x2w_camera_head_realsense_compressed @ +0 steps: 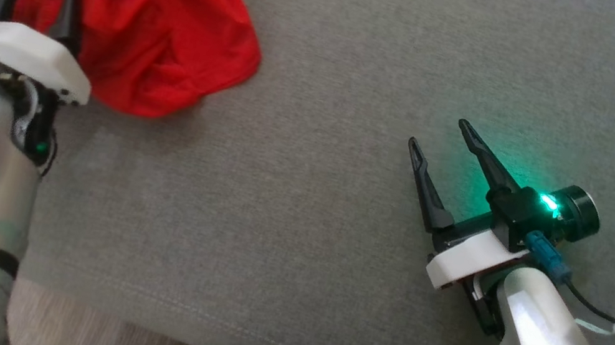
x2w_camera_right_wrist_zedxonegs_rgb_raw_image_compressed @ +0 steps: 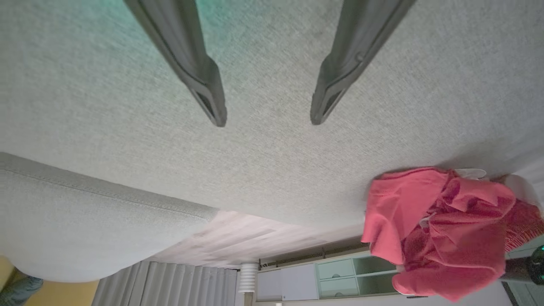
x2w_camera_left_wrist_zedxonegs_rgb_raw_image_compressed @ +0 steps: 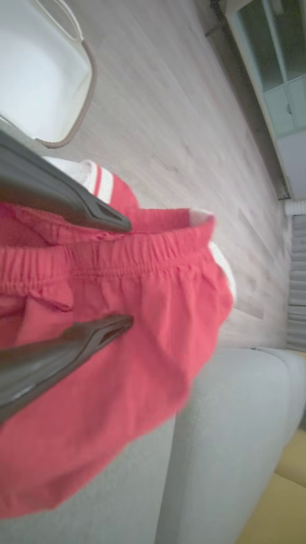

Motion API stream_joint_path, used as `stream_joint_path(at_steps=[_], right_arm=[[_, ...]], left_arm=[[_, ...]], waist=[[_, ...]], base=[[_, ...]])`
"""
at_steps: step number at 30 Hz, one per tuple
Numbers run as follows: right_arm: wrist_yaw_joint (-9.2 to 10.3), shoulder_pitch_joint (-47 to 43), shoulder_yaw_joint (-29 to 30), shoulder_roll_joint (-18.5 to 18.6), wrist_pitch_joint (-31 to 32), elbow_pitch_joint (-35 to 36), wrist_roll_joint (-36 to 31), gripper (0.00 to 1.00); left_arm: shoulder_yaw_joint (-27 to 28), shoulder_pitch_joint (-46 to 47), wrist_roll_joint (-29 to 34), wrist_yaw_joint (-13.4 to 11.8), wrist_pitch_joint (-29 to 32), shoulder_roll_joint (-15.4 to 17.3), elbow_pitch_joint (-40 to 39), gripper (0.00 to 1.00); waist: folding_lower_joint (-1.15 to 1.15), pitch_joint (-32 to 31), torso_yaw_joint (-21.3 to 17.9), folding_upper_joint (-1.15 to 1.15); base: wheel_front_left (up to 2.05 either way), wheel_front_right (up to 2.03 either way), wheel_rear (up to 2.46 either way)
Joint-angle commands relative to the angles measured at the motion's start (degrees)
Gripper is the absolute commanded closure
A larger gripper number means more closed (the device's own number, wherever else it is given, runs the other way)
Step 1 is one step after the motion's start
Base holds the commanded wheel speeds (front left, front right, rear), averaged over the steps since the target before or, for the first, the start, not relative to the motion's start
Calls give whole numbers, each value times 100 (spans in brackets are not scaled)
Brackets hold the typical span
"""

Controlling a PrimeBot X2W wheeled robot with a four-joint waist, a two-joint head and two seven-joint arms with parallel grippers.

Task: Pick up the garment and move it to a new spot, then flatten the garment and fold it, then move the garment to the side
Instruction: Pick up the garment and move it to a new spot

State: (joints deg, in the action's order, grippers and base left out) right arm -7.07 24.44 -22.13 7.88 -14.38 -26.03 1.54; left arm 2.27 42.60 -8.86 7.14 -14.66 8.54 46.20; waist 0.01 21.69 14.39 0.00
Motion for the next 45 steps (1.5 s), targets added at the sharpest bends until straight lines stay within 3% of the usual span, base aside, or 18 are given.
stream_joint_path(at_steps=[1,6,7,8,19,25,39,45], right_arm=[[-42,141,-122,-62,-62,206,37,0],[-42,178,-83,-73,-62,216,48,0],[-42,184,-72,-78,-62,221,50,0],[-42,191,-55,-84,-62,227,53,0],[-42,45,95,-276,-62,175,153,0],[-42,-98,152,-422,-62,172,250,0],[-42,-110,9,-499,-62,502,626,0],[-42,-112,-14,-499,-62,638,774,0]], left_arm=[[103,314,-83,28,-34,436,331,0],[73,579,-72,14,-34,512,972,0],[52,623,-61,14,-34,517,1064,35],[22,660,-43,16,-34,520,1095,100],[-57,761,260,-22,-34,666,-147,100],[-373,839,430,6,-34,553,-998,100],[-1718,573,90,33,-34,-353,-1565,100],[-2336,432,-199,34,-34,-540,-1504,100]], waist=[[-1,155,-176,0],[-1,195,-264,0],[-1,198,-281,0],[-1,197,-293,0],[-1,-242,-469,0],[-1,-616,-868,0],[-1,-763,-2566,0],[-1,-646,-3284,0]], base=[[0,0,0],[0,0,0],[0,0,0],[0,0,0],[0,0,0],[0,0,0],[0,0,0],[0,0,0]])
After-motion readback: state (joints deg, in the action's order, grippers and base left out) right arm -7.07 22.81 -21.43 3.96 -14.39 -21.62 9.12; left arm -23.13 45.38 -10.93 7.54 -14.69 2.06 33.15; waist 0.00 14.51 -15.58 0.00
